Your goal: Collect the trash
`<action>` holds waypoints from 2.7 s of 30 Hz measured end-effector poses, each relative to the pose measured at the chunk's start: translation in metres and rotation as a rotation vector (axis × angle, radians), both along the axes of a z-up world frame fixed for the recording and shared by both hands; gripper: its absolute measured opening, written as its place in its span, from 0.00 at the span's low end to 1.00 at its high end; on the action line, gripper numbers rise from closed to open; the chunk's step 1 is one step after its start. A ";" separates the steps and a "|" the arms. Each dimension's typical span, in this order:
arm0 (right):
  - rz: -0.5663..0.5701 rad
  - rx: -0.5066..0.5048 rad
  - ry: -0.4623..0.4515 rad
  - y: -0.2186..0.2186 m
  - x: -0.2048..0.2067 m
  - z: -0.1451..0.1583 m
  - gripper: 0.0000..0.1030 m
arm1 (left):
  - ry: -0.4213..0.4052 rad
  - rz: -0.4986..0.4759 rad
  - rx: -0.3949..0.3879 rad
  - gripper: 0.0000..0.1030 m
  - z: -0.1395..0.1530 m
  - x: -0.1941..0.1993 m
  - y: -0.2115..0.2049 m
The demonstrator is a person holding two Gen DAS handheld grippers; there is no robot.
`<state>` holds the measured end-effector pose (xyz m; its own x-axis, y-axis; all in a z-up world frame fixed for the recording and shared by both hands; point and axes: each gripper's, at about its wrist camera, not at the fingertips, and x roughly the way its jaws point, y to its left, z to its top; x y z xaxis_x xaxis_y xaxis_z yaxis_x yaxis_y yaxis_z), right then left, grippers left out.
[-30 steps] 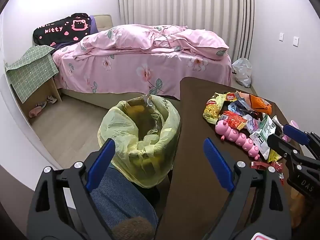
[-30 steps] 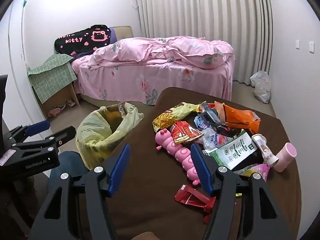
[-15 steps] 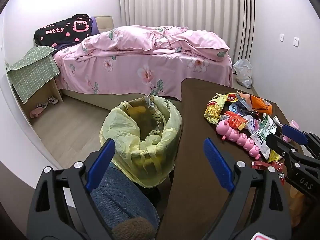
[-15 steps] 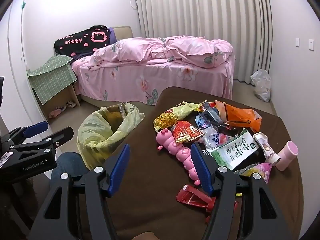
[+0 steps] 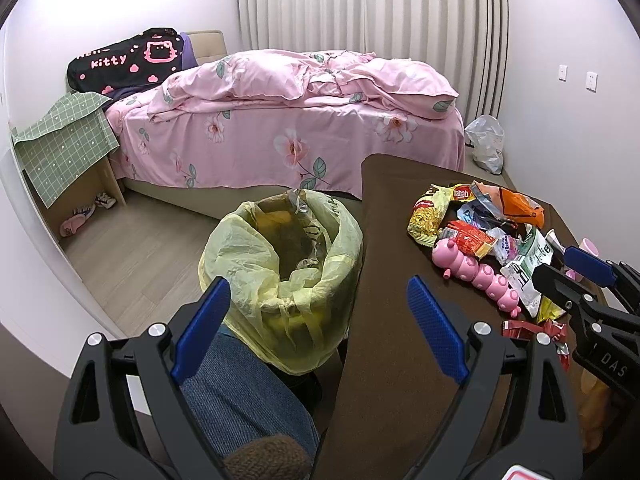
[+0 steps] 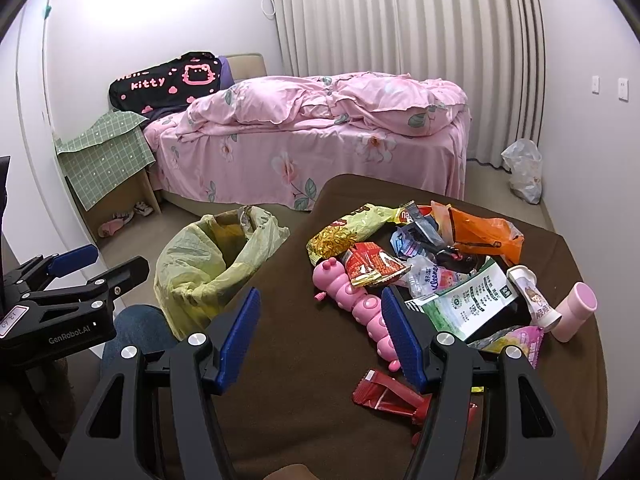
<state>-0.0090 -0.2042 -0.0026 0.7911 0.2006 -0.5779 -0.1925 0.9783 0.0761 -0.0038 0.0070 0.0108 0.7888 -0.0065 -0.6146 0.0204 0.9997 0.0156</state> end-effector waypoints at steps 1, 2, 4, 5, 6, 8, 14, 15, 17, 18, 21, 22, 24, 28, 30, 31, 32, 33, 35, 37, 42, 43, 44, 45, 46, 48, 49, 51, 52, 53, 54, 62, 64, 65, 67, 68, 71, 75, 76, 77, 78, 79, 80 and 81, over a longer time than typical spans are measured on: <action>0.000 0.000 0.000 0.000 0.000 0.000 0.58 | -0.001 0.000 0.000 0.83 -0.001 0.000 -0.001; 0.001 0.001 0.002 0.000 0.000 -0.001 0.58 | -0.001 -0.001 0.001 0.83 -0.001 0.000 0.000; 0.001 0.001 0.002 0.000 0.000 -0.001 0.58 | -0.001 0.001 0.001 0.83 -0.001 0.000 -0.001; 0.001 0.002 0.002 0.001 0.000 -0.002 0.58 | -0.001 0.001 0.000 0.83 -0.001 0.000 -0.001; 0.002 0.002 0.002 0.000 0.000 -0.001 0.58 | 0.000 0.000 0.000 0.83 -0.001 0.000 0.000; 0.001 0.002 0.002 0.000 0.000 -0.001 0.58 | 0.000 0.001 0.001 0.83 -0.001 0.000 -0.001; 0.002 0.003 0.004 0.000 0.001 -0.002 0.58 | 0.001 0.002 0.001 0.83 0.000 -0.002 0.001; 0.002 0.002 0.003 0.000 0.000 -0.002 0.58 | 0.001 0.002 0.001 0.83 -0.001 -0.002 0.001; 0.001 0.002 0.002 0.000 0.000 -0.002 0.58 | -0.001 0.001 0.001 0.83 0.000 -0.002 0.001; 0.000 0.002 0.002 0.000 0.001 -0.002 0.58 | -0.001 0.001 0.001 0.83 -0.001 -0.002 0.000; 0.000 0.004 0.003 -0.001 0.001 -0.002 0.58 | 0.001 0.000 0.001 0.83 -0.002 -0.002 0.000; 0.000 0.002 0.002 -0.001 0.001 -0.002 0.58 | 0.001 0.002 0.001 0.83 -0.002 -0.001 -0.001; 0.001 0.002 0.002 0.000 0.000 -0.002 0.58 | 0.000 0.002 0.001 0.83 -0.002 -0.001 -0.001; 0.001 0.004 0.003 -0.001 0.000 -0.002 0.58 | 0.000 0.002 0.002 0.83 -0.002 -0.001 -0.001; 0.002 0.004 0.002 -0.001 0.000 -0.002 0.58 | 0.000 0.002 0.002 0.83 -0.001 -0.002 0.000; 0.001 0.003 0.003 -0.002 0.000 -0.001 0.58 | 0.000 0.002 0.001 0.83 -0.002 -0.001 0.000; 0.001 0.002 0.003 -0.001 0.001 -0.002 0.58 | 0.000 0.003 0.000 0.83 -0.002 -0.001 0.000; 0.000 0.002 0.003 -0.002 0.000 -0.002 0.58 | 0.001 0.003 -0.001 0.83 -0.001 -0.002 0.000; 0.000 0.004 0.003 -0.002 0.000 -0.002 0.58 | 0.001 0.002 -0.001 0.83 -0.001 -0.002 0.000; -0.002 0.003 0.002 -0.002 0.000 -0.002 0.58 | 0.001 0.002 0.000 0.83 -0.002 -0.001 0.000; -0.001 0.003 0.003 -0.002 0.000 -0.002 0.58 | 0.001 0.000 -0.001 0.83 -0.011 -0.005 -0.005; -0.001 0.003 0.003 -0.002 0.000 -0.002 0.58 | 0.000 0.000 0.000 0.83 -0.011 -0.005 -0.005; 0.000 0.004 0.003 -0.002 0.000 -0.002 0.58 | 0.000 0.001 0.000 0.83 -0.011 -0.005 -0.005; 0.000 0.004 0.003 -0.002 0.000 -0.002 0.58 | 0.000 0.001 -0.001 0.83 -0.011 -0.004 -0.004; -0.001 0.004 0.002 -0.002 0.000 -0.002 0.58 | 0.001 0.001 -0.002 0.83 -0.010 -0.004 -0.004; -0.001 0.004 0.002 -0.002 0.000 -0.003 0.58 | -0.001 0.002 -0.001 0.83 -0.012 -0.006 -0.006; -0.001 0.004 0.003 -0.002 0.000 -0.002 0.58 | -0.001 0.002 0.000 0.83 -0.013 -0.006 -0.008; -0.001 0.005 0.003 -0.003 0.000 -0.002 0.58 | -0.001 0.002 0.000 0.83 -0.013 -0.006 -0.008; 0.000 0.005 0.003 -0.002 0.000 -0.002 0.58 | -0.001 0.002 0.000 0.83 -0.013 -0.006 -0.008; 0.000 0.004 0.002 -0.002 0.000 -0.003 0.58 | -0.002 0.002 0.000 0.83 -0.014 -0.007 -0.009; -0.001 0.002 0.001 -0.002 0.001 -0.003 0.58 | -0.002 0.002 -0.001 0.83 -0.014 -0.007 -0.009; -0.017 -0.003 -0.004 -0.008 -0.002 -0.002 0.58 | -0.011 -0.007 -0.009 0.83 -0.015 -0.004 -0.011; -0.032 -0.006 -0.008 -0.016 -0.003 -0.002 0.58 | -0.010 -0.019 -0.017 0.83 -0.016 0.002 -0.013; -0.041 -0.014 -0.010 -0.020 -0.003 -0.002 0.58 | -0.005 -0.043 -0.035 0.83 -0.020 0.007 -0.017; -0.078 -0.055 -0.019 -0.032 -0.003 -0.003 0.58 | 0.009 -0.070 -0.061 0.83 -0.023 0.019 -0.019; -0.102 -0.075 -0.027 -0.041 -0.003 -0.003 0.58 | 0.020 -0.100 -0.088 0.83 -0.028 0.028 -0.024; -0.167 -0.106 -0.037 -0.070 -0.001 -0.006 0.58 | 0.053 -0.164 -0.118 0.83 -0.037 0.048 -0.039; -0.232 -0.132 -0.027 -0.111 0.002 -0.016 0.58 | 0.059 -0.245 -0.127 0.83 -0.044 0.064 -0.066; -0.238 -0.134 -0.021 -0.119 0.003 -0.019 0.58 | 0.057 -0.259 -0.127 0.83 -0.045 0.066 -0.071; -0.240 -0.129 -0.007 -0.129 0.004 -0.024 0.58 | 0.061 -0.291 -0.131 0.87 -0.047 0.072 -0.084; -0.244 -0.123 0.006 -0.137 0.005 -0.029 0.58 | 0.070 -0.307 -0.134 0.90 -0.048 0.074 -0.088; -0.248 -0.119 0.015 -0.144 0.006 -0.033 0.58 | 0.083 -0.327 -0.141 0.91 -0.050 0.077 -0.094; -0.247 -0.114 0.028 -0.152 0.007 -0.038 0.58 | 0.100 -0.340 -0.150 0.91 -0.053 0.082 -0.102; -0.242 -0.109 0.041 -0.157 0.008 -0.042 0.58 | 0.117 -0.347 -0.156 0.91 -0.056 0.084 -0.109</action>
